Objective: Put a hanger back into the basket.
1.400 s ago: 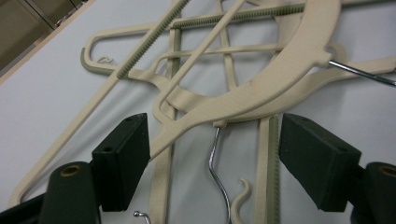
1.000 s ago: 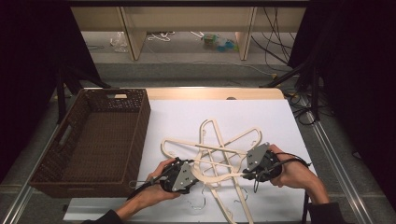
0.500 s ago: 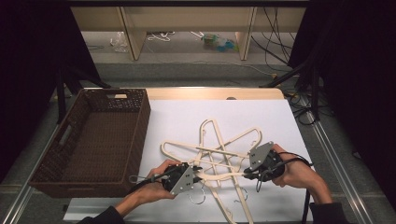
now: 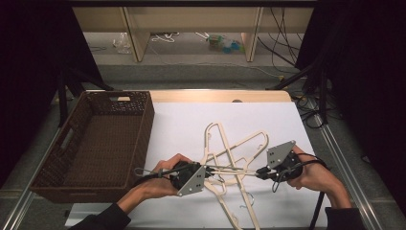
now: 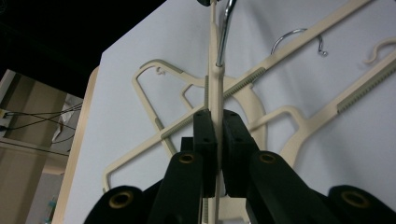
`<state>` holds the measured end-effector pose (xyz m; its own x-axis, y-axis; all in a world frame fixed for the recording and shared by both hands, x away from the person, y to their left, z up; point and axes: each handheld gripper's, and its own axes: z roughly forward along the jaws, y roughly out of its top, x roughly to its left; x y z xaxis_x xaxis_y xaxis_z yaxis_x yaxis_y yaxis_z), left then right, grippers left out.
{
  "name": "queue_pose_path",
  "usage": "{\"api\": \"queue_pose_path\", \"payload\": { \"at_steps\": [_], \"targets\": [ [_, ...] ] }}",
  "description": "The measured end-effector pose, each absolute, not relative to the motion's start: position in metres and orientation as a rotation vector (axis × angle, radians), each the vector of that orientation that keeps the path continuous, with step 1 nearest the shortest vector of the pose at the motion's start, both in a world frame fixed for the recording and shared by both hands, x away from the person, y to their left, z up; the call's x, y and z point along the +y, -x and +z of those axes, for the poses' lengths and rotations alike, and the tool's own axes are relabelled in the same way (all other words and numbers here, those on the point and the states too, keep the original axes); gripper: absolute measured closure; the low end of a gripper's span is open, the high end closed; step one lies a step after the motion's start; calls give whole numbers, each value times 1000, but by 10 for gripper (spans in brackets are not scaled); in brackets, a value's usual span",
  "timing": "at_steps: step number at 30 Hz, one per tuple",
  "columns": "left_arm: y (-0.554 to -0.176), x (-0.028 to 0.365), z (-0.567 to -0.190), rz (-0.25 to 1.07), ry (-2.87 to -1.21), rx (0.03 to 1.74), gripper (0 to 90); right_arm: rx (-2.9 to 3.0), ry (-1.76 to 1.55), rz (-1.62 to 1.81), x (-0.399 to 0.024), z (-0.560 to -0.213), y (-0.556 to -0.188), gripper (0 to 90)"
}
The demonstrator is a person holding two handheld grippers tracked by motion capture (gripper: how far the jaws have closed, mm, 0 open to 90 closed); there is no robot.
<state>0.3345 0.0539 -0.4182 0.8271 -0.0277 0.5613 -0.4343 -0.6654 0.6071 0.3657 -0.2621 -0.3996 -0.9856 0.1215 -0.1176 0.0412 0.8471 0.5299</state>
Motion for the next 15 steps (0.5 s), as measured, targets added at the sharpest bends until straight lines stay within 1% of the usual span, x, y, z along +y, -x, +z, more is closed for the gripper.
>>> {"api": "queue_pose_path", "payload": {
  "at_steps": [1,2,3,4,6,7,8,9,10,11,12,13,14,15],
  "targets": [
    [-337,52,-415,666,-2229,-330,859,2862,-165,843,-264,-398,-367,780],
    [-337,52,-415,666,-2229,-330,859,2862,-165,843,-264,-398,-367,780],
    [-339,52,-413,664,-2234,-328,859,2847,-177,856,-265,-397,-366,746],
    [-340,52,-412,655,-2232,-312,859,2821,-198,865,-264,-395,-366,691],
    [-341,51,-408,632,-2228,-274,859,2765,-260,876,-264,-389,-366,619],
    [-341,50,-405,621,-2228,-254,859,2729,-297,894,-264,-385,-366,561],
    [-342,50,-403,609,-2227,-224,859,2629,-410,968,-265,-377,-368,503],
    [-344,51,-400,590,-2226,-194,859,2629,-410,968,-265,-377,-368,503],
    [-345,51,-397,576,-2218,-155,859,2614,-445,1009,-267,-372,-368,472],
    [-347,53,-394,556,-2212,-126,859,2540,-524,1061,-269,-362,-366,419],
    [-348,54,-391,541,-2199,-92,859,2540,-524,1061,-269,-362,-366,419],
    [-349,55,-388,536,-2194,-71,859,2473,-594,1122,-273,-353,-365,396],
    [-351,57,-385,532,-2193,-54,859,2473,-594,1122,-273,-353,-365,396],
    [-352,58,-382,525,-2185,-32,859,2400,-629,1165,-277,-344,-361,383]
  ]
}}
